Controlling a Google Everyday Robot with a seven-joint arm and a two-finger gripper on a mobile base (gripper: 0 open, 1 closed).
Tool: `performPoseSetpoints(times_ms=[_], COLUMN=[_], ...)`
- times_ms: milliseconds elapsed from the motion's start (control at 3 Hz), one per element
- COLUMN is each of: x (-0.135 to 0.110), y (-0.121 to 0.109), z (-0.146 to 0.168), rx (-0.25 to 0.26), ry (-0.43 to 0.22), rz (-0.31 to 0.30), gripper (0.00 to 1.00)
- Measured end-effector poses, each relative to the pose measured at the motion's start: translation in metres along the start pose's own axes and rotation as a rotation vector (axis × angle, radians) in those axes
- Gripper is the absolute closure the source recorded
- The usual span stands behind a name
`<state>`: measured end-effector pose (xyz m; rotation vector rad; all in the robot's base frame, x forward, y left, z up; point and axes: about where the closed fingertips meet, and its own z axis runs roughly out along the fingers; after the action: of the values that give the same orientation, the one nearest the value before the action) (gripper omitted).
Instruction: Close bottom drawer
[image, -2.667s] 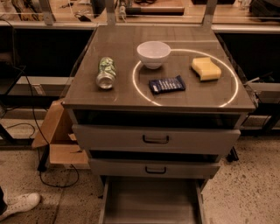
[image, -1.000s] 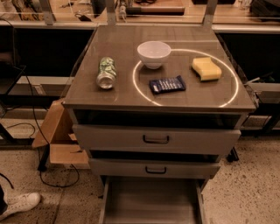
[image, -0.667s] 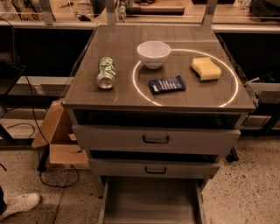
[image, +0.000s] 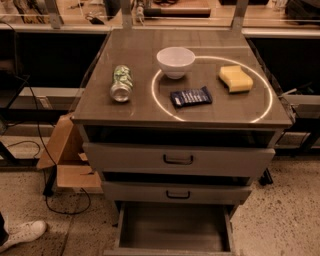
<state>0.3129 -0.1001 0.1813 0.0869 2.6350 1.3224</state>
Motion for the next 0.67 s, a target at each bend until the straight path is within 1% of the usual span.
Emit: performPoseSetpoints(times_ms=[333, 667], x=[-0.002, -0.019], y=[0.005, 0.019], z=[0.013, 0.027], rx=[-0.013, -0.039], ry=[0.009, -0.009], rz=[0.008, -0.009], gripper=[1.00, 1.00])
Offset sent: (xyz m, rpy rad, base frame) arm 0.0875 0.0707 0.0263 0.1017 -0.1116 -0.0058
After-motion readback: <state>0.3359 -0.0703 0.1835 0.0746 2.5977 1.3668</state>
